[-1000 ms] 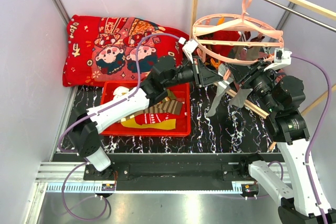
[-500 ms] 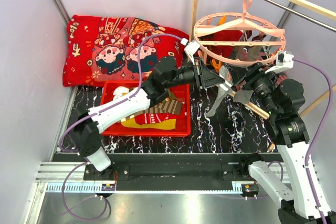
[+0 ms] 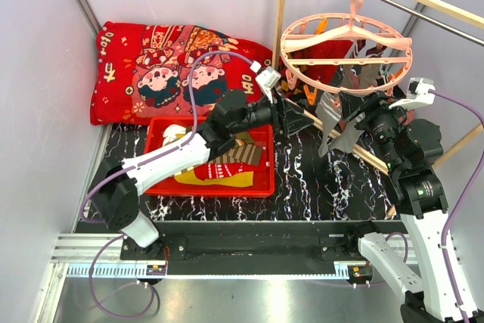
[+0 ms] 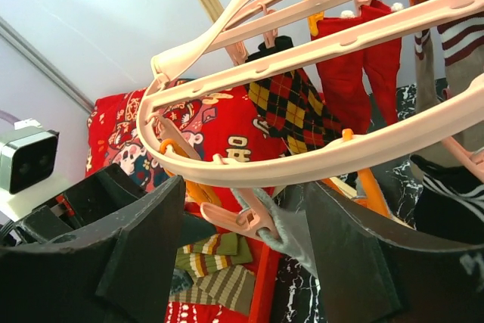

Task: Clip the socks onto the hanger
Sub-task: Clamp the sock onto the hanger, then open the clamp at the hanger.

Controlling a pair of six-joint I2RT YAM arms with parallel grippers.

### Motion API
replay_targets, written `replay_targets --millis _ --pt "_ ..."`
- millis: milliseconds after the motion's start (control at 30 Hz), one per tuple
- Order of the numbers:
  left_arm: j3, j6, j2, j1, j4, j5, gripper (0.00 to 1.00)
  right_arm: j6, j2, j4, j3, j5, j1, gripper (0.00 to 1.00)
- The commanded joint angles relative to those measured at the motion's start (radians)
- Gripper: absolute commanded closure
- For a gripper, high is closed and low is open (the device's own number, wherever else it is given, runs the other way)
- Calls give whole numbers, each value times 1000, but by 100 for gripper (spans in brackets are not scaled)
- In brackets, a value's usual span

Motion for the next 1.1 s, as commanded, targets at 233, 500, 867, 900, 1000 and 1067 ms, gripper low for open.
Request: replay_targets --millis 233,500,867,900,1000,1067 --pt "-55 162 -16 61 272 -29 25 -57 4 12 3 65 2 26" --pt "4 116 88 63 422 65 23 -64 1 13 7 57 2 26" --pt "60 28 191 60 548 109 31 -74 -1 8 13 40 2 26" --pt "60 22 196 60 557 109 32 -76 0 8 15 40 2 26" --pt "64 4 208 57 594 103 33 -77 2 8 18 37 2 25" --pt "72 -4 220 55 609 105 35 -79 0 6 21 34 4 25"
